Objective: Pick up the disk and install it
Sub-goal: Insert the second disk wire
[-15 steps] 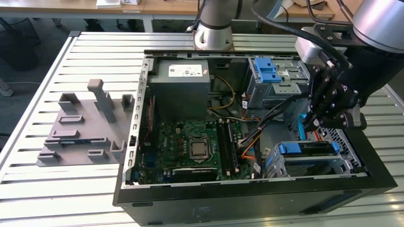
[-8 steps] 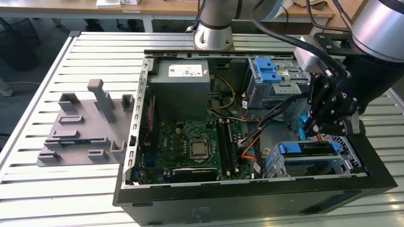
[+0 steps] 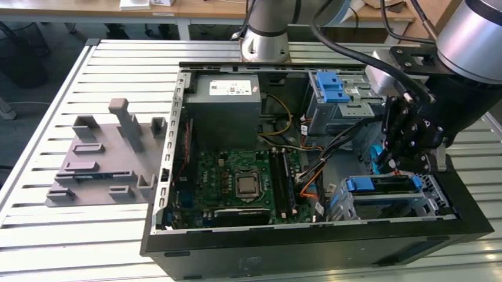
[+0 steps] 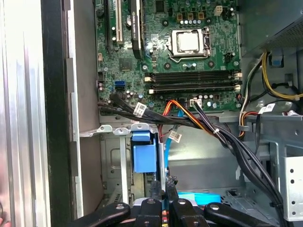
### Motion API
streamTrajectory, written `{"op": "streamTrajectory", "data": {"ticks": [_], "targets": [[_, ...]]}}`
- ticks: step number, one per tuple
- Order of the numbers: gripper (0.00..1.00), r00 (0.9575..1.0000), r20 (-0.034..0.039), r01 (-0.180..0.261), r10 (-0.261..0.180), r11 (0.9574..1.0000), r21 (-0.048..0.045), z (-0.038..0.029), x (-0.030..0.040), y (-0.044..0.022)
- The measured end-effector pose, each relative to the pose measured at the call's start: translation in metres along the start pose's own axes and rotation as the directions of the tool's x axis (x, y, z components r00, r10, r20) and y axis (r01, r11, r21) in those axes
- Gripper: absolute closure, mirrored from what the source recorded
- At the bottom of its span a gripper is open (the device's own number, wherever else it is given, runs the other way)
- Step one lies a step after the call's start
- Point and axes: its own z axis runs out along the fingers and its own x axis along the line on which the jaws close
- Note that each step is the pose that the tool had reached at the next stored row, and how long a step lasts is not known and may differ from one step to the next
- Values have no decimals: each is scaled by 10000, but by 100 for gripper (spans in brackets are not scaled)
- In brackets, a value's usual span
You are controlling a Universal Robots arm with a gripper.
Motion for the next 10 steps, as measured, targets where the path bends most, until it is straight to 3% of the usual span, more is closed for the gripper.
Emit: {"op": "streamTrajectory", "data": {"ticks": [10], "targets": [[84, 9999, 2, -141, 141, 9999, 0, 64, 71, -11]]}}
